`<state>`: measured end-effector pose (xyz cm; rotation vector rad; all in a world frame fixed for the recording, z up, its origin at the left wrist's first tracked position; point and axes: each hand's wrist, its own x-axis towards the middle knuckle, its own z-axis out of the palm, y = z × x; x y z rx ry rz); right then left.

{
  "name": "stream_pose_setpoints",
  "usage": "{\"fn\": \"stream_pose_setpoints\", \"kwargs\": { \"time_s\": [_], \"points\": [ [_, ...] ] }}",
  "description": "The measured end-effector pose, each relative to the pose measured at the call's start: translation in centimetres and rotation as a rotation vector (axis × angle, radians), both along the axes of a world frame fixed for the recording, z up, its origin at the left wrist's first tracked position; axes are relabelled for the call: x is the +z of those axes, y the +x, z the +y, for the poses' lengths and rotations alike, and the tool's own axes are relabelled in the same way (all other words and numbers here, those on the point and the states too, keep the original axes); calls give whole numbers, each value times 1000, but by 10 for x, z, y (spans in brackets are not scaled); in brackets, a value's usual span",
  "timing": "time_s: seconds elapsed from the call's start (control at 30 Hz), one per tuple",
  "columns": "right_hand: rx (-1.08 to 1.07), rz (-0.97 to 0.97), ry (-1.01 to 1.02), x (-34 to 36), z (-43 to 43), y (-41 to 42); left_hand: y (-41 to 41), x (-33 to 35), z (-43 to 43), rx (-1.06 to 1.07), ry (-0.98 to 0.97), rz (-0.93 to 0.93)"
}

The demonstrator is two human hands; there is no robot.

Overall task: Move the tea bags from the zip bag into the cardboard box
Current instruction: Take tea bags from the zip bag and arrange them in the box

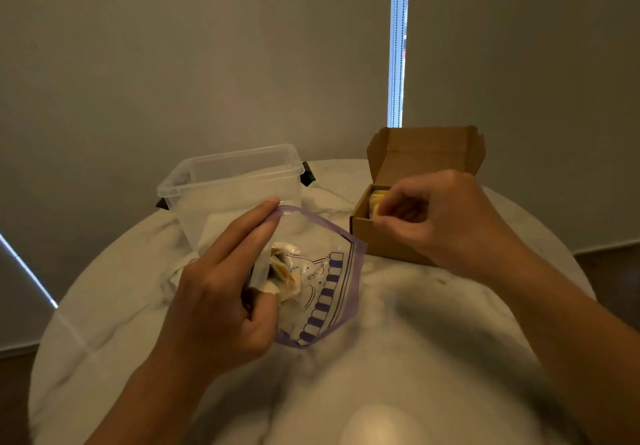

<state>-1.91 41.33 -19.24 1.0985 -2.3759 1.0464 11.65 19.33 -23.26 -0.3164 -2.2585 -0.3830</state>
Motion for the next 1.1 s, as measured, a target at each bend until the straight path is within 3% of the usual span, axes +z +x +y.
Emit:
{"fn": "stream_pose_setpoints", "kwargs": {
  "time_s": [0.1, 0.2, 0.43, 0.83, 0.93, 1.1],
  "points": [
    [162, -114, 66, -4, -16, 40, -1, -1, 2, 16, -15, -12],
    [192, -140, 218, -16, -41, 54, -5, -1, 5, 17, -23, -12],
    [52, -166, 377, -39, -95, 39, -7, -1, 12, 34, -38, -13],
    [23, -125, 375, -44, -97, 40, -4, -6, 7, 33, -19, 6],
    [52, -16, 206, -43, -80, 49, -2, -8, 3, 41, -40, 16],
    [76, -81, 96, -42, -62, 53, 2, -11, -5, 32, -31, 13]
  ]
}}
